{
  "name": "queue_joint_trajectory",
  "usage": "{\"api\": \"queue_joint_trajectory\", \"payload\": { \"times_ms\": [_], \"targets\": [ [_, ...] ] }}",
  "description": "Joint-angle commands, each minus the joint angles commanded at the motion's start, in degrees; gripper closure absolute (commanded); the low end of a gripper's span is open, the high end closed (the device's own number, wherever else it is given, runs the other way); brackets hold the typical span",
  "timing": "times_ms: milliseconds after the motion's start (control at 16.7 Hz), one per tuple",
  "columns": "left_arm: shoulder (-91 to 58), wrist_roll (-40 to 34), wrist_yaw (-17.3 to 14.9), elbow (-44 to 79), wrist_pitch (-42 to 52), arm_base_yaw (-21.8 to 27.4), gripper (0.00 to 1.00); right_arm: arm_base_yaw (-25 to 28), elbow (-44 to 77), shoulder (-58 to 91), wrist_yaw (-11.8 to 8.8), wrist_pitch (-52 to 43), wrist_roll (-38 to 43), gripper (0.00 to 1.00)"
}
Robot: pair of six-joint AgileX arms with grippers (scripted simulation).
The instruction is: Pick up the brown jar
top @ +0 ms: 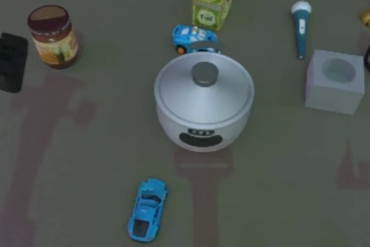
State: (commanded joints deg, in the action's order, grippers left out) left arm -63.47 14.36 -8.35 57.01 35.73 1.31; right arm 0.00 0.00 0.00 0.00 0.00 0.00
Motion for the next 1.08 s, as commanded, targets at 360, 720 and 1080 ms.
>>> {"api": "queue_joint_trajectory", "payload": {
  "times_ms": [360,720,1080],
  "targets": [
    [-34.7,7.9,-2.2,30.7,17.6,-0.5,0.0,0.0,0.0,0.0,0.0,0.0,0.0,0.0],
    [-63.7,15.1,-2.8,60.5,30.7,-1.5,0.0,0.0,0.0,0.0,0.0,0.0,0.0,0.0],
    [-81.0,19.9,-2.4,83.0,37.1,-2.6,0.0,0.0,0.0,0.0,0.0,0.0,0.0,0.0]
  ]
}}
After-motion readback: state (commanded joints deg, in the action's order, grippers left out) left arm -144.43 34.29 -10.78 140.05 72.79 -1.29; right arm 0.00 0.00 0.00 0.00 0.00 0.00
